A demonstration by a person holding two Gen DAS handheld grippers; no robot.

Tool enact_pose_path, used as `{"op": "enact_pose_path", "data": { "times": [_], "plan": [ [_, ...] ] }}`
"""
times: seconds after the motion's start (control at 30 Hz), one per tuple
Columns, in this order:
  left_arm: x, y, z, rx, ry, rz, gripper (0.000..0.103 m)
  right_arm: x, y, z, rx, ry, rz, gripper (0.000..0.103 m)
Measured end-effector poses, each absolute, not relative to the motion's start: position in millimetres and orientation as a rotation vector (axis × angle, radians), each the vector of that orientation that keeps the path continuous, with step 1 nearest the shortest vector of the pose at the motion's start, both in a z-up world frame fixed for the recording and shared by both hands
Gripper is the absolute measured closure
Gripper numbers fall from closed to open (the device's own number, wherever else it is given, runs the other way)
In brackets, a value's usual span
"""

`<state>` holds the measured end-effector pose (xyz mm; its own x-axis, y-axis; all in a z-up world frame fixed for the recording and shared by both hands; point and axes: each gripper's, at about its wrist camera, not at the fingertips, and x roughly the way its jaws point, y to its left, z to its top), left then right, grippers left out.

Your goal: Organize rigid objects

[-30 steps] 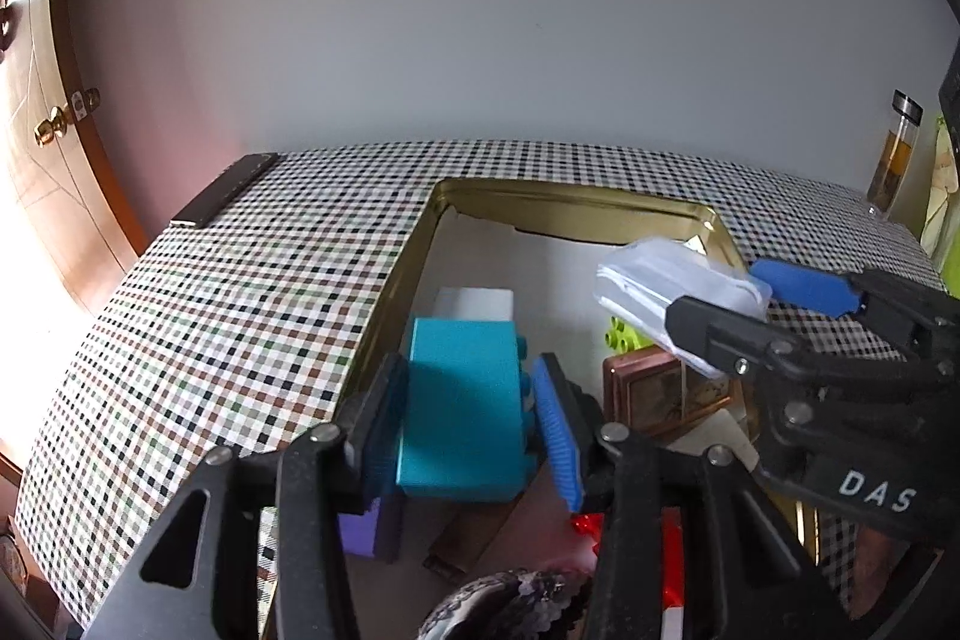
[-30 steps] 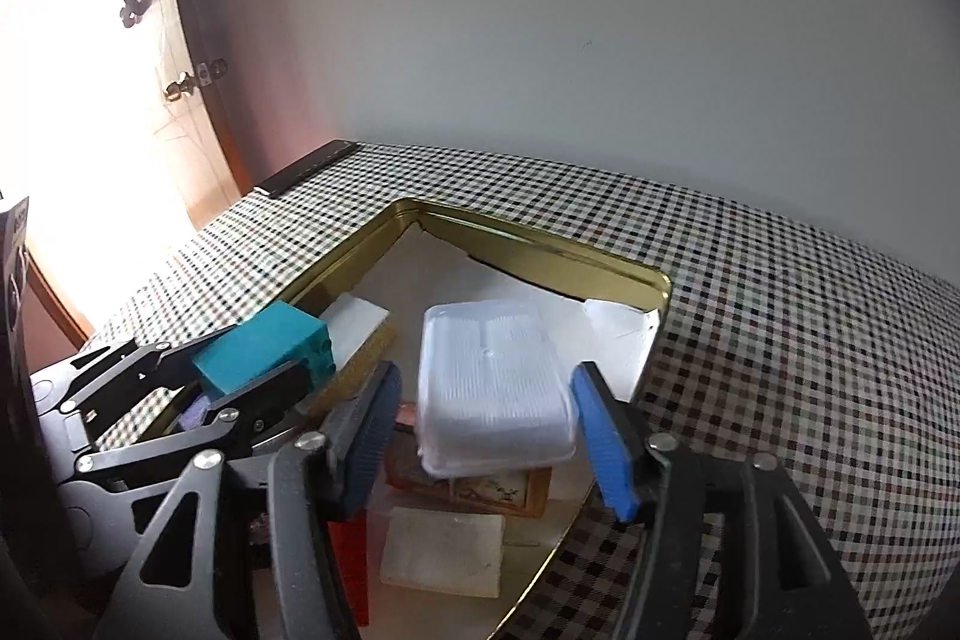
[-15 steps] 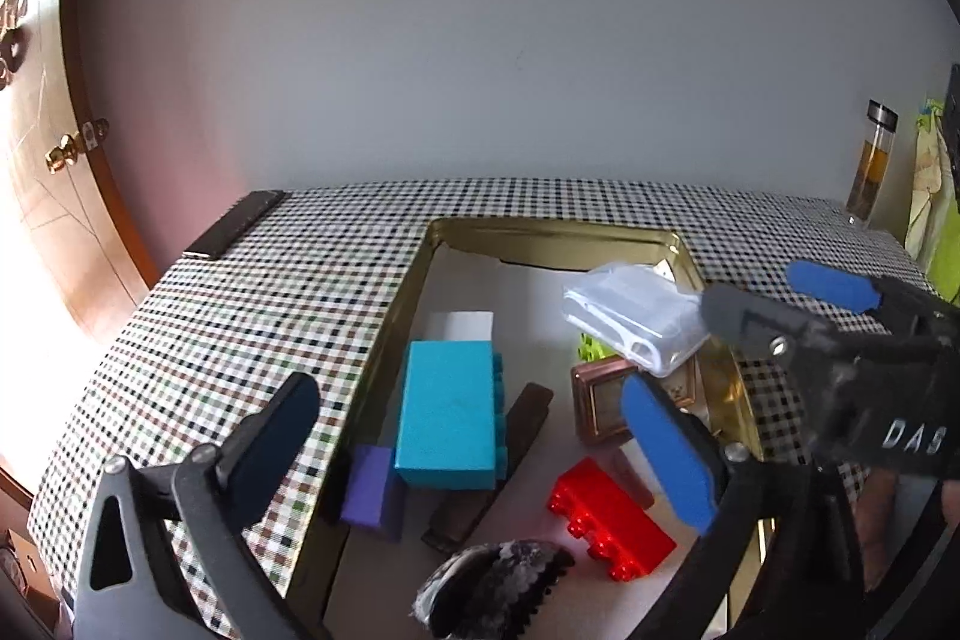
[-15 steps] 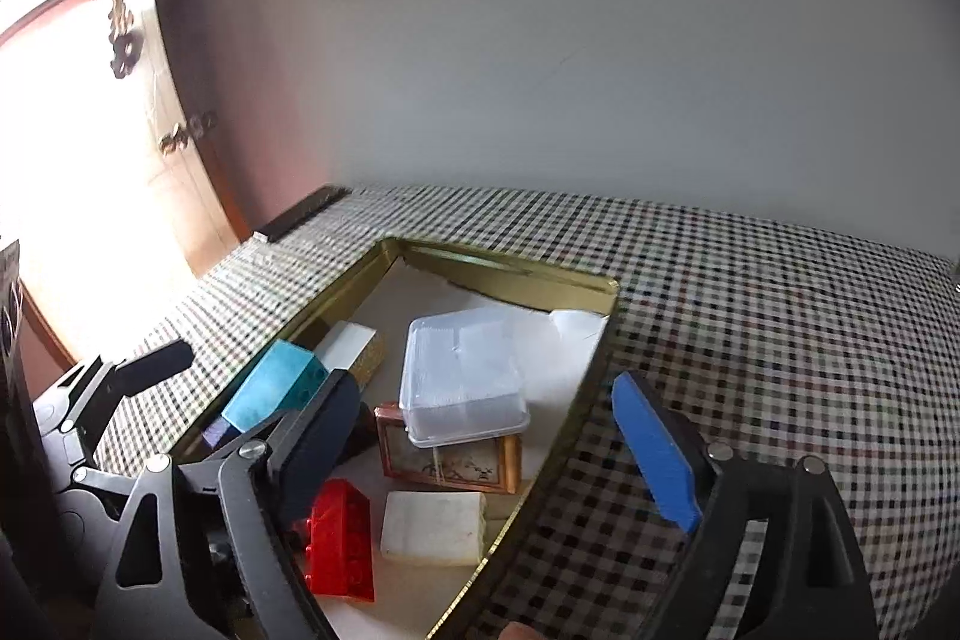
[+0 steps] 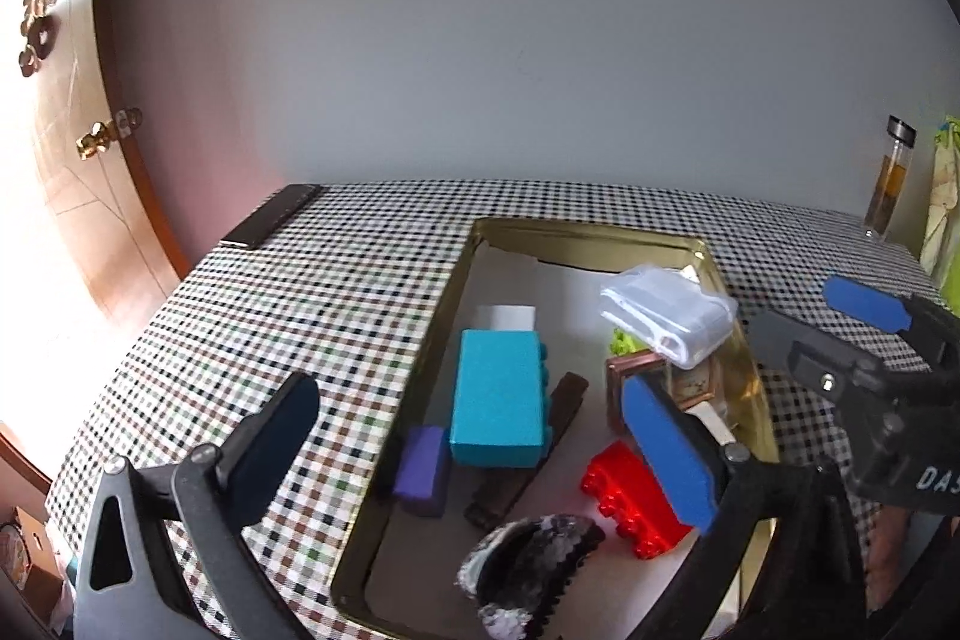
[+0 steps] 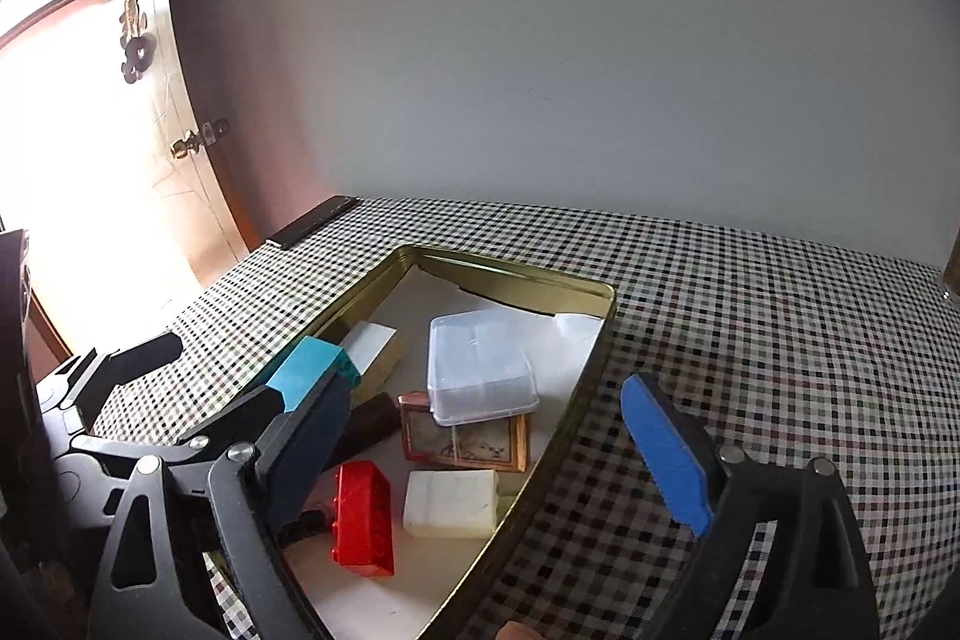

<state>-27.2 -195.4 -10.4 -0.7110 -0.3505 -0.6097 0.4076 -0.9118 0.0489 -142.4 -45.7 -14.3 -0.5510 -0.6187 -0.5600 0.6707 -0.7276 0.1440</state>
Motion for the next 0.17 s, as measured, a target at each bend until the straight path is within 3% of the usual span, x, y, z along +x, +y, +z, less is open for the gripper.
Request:
{"op": "enact_pose_path", "data": {
  "times": [0.17],
  "plan": [
    [-25.1,-198.4,-10.7,0.883,0.131,-2.574,0.001,-142.1,-45.0,-15.3,0.773,0.111,-2.255,0.009]
  ]
}}
